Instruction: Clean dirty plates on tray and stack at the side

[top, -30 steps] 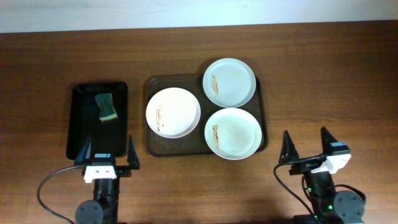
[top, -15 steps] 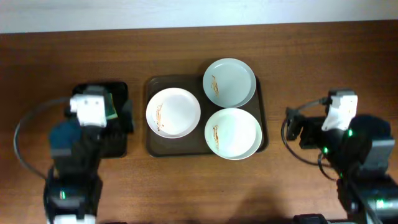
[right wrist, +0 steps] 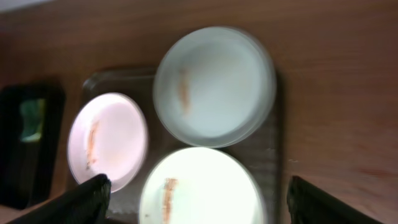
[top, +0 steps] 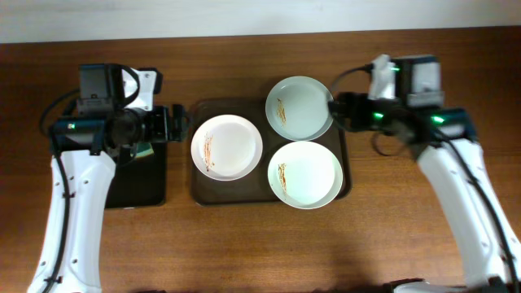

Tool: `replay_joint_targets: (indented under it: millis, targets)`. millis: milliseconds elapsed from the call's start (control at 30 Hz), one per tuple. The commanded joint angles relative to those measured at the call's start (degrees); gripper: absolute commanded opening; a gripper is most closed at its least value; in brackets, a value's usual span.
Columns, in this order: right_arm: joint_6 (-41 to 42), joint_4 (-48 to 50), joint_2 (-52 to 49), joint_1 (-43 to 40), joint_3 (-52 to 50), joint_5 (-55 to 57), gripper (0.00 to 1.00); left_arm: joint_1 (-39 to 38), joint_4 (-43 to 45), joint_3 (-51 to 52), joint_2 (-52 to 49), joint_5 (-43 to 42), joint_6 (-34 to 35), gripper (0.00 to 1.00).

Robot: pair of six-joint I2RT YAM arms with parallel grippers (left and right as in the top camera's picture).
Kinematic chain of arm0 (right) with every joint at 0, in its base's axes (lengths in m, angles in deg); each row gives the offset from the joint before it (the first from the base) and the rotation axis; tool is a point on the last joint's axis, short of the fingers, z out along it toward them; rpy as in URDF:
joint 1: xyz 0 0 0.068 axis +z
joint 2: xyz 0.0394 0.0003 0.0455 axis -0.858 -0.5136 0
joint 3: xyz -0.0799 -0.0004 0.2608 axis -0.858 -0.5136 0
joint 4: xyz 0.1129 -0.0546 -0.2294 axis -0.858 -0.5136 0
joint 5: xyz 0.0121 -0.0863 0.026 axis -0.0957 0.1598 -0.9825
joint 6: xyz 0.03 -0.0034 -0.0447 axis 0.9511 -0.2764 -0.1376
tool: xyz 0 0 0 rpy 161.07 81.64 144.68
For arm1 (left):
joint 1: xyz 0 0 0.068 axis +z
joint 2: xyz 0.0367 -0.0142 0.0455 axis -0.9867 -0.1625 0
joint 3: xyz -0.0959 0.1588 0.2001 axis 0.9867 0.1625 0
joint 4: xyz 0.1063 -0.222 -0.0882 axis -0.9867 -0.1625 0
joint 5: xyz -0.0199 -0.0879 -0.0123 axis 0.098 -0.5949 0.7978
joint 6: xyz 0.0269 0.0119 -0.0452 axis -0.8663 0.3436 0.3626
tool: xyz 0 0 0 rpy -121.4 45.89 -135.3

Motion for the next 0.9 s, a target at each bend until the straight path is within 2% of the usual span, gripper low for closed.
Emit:
replay_joint_targets:
  millis: [0,67,233,300,333,500,567,600,633,867]
  targets:
    - [10.78,4.61,-5.62,8.72,1.53,4.09,0.83,6.23,-0.11,-1.05,-0.39,7.41,7.76,0.99]
    - [12.52,5.31,-9.97,12.85,4.52,6.51,0.79,8.46,-0.15,-1.05,-0.39,9.42,8.31,0.99]
    - [12.61,1.64,-28.24,21.38,19.69,13.73,0.71,11.93,0.11,-1.05,-1.33,17.22,8.44,0.99]
    - [12.59,1.79,-33.03,22.60,20.15,14.60,0.65,11.91,-0.02,-1.05,-3.13,17.51,8.44,0.98]
    - [12.57,1.66,-34.75,22.77,20.15,14.51,0.64,11.91,-0.52,-1.05,-4.11,17.49,8.46,0.91]
    - [11.32,2.16,-40.35,25.07,20.04,15.26,0.58,11.91,-0.52,-1.05,-8.00,17.49,8.46,0.90]
    - [11.61,2.21,-42.42,25.24,20.04,15.23,0.51,11.91,-0.46,-1.05,-8.81,17.51,8.46,0.89]
    - [11.76,2.03,-43.39,25.29,20.04,15.02,0.47,11.91,-0.24,-1.05,-9.27,17.51,8.46,0.80]
    - [11.76,1.90,-43.63,25.33,20.04,14.97,0.44,11.91,-0.09,-1.05,-9.49,17.51,8.46,0.76]
    - [13.29,1.86,-44.28,25.40,19.67,14.08,0.04,11.89,1.01,-1.05,-13.22,15.93,8.46,0.75]
